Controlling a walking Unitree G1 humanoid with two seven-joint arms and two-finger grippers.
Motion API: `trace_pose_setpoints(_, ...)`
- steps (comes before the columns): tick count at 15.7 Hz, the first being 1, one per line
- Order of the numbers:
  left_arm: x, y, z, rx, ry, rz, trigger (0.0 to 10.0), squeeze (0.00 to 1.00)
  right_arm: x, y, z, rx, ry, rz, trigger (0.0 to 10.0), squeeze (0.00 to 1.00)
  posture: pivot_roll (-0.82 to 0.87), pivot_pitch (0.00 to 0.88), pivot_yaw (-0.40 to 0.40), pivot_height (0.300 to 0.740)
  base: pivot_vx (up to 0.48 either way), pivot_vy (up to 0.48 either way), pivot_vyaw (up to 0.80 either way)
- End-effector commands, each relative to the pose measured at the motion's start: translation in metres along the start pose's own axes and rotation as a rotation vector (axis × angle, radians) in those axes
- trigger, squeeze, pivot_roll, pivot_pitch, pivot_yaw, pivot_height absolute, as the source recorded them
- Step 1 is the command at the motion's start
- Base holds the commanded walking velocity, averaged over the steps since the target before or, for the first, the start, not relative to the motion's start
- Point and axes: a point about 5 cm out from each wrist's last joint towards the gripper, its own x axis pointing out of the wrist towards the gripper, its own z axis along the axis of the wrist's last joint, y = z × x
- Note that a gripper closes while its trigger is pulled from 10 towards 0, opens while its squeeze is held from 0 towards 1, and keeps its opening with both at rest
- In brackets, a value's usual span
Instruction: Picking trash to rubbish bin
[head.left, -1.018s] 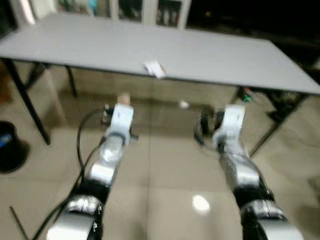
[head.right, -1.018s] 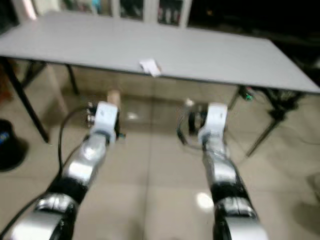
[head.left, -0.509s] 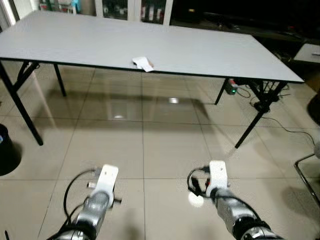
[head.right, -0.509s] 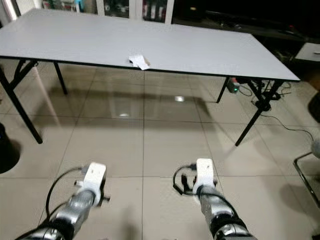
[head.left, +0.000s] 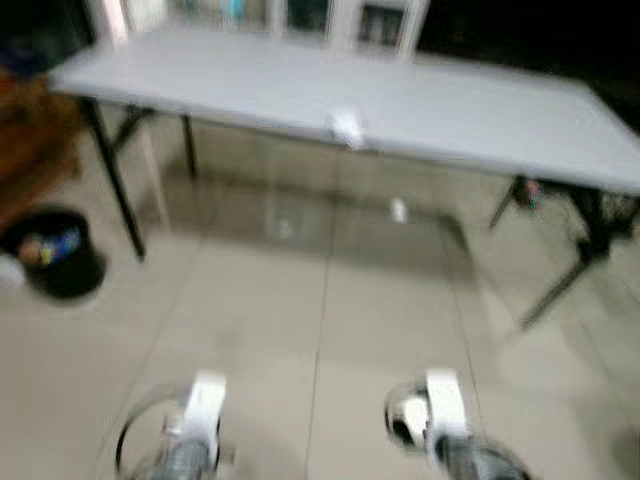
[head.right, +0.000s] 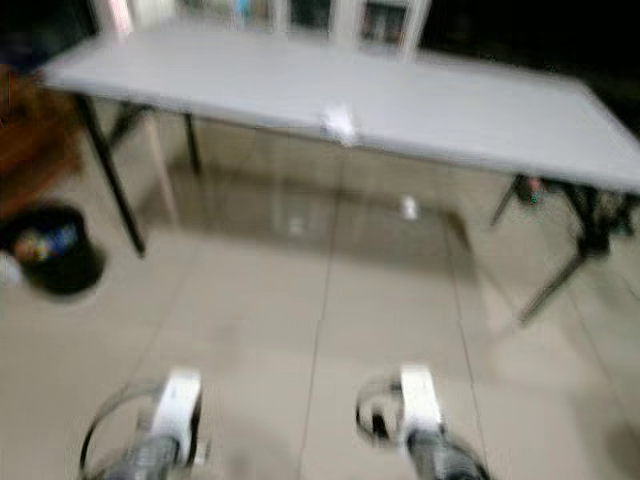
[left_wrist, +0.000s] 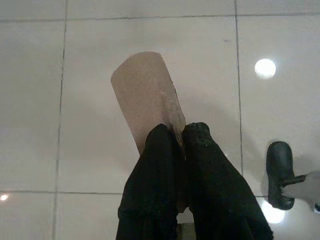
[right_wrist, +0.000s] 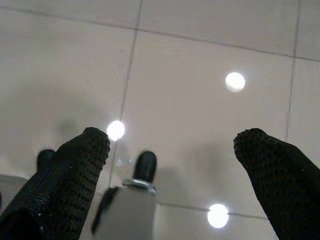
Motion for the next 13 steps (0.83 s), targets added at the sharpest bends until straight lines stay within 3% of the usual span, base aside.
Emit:
trace_pose_setpoints(1,0.0006,-0.0038,0.0036,-0.007,-0.012,-0.015,10.0,0.00,-0.0009,-0.0049,-0.0010,0.005,0.002,-0.013,10.0,0.00,-0.02,0.012,-0.131,0.740,0.000,0.000,0.00)
trace_pose_setpoints(7,0.0004,-0.0002,0.0026,-0.022,-0.007,0.007,10.0,0.00,-0.0001,-0.0014,0.0010,0.002,-0.003,0.002,10.0,0.00,-0.02,0.028,-0.134,0.740,0.000,0.000,0.00)
trace_pose_setpoints(9,0.0000,0.0000,-0.0009,-0.021,0.006,0.020,10.0,0.00,0.0000,-0.0004,0.0020,-0.037,-0.009,0.010,10.0,0.00,-0.02,0.033,-0.137,0.740,0.000,0.000,0.00)
trace_pose_setpoints(13,-0.0003,0.0000,-0.0035,-0.036,0.021,0.033,10.0,0.00,-0.0002,-0.0012,0.0019,-0.055,-0.007,0.010,10.0,0.00,-0.02,0.040,-0.145,0.740,0.000,0.000,0.80)
